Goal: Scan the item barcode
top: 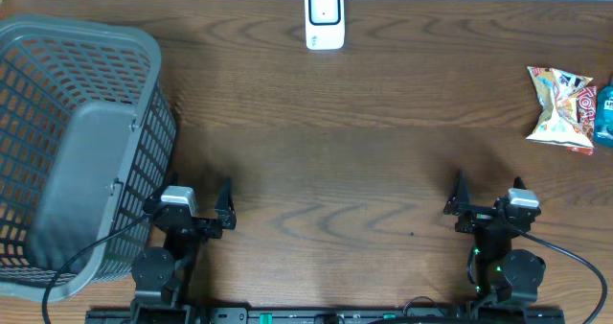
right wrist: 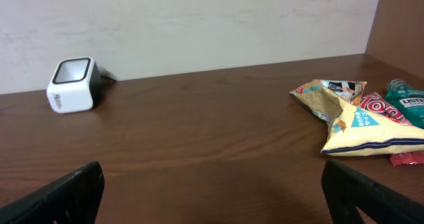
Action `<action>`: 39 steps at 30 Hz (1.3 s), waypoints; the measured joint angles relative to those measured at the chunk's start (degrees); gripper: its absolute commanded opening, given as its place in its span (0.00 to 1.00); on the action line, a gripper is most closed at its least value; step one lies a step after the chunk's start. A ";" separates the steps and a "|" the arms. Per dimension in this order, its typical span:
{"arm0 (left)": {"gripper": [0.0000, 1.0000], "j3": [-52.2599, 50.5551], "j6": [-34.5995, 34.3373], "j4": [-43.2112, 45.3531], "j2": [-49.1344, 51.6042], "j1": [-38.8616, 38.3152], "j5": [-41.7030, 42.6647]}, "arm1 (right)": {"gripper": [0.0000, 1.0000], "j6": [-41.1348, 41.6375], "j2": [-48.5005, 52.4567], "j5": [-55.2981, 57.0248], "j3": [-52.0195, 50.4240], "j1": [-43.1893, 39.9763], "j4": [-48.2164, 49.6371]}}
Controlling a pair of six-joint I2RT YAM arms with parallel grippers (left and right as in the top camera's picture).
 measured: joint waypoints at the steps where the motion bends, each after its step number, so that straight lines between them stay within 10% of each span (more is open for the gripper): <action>1: 0.98 0.00 0.00 0.00 0.00 0.00 0.00 | 0.99 0.00 0.00 0.04 0.00 0.04 0.00; 39: 0.98 0.00 0.26 -0.57 0.00 0.00 -5.84 | 0.99 0.00 0.00 0.35 0.00 0.31 0.00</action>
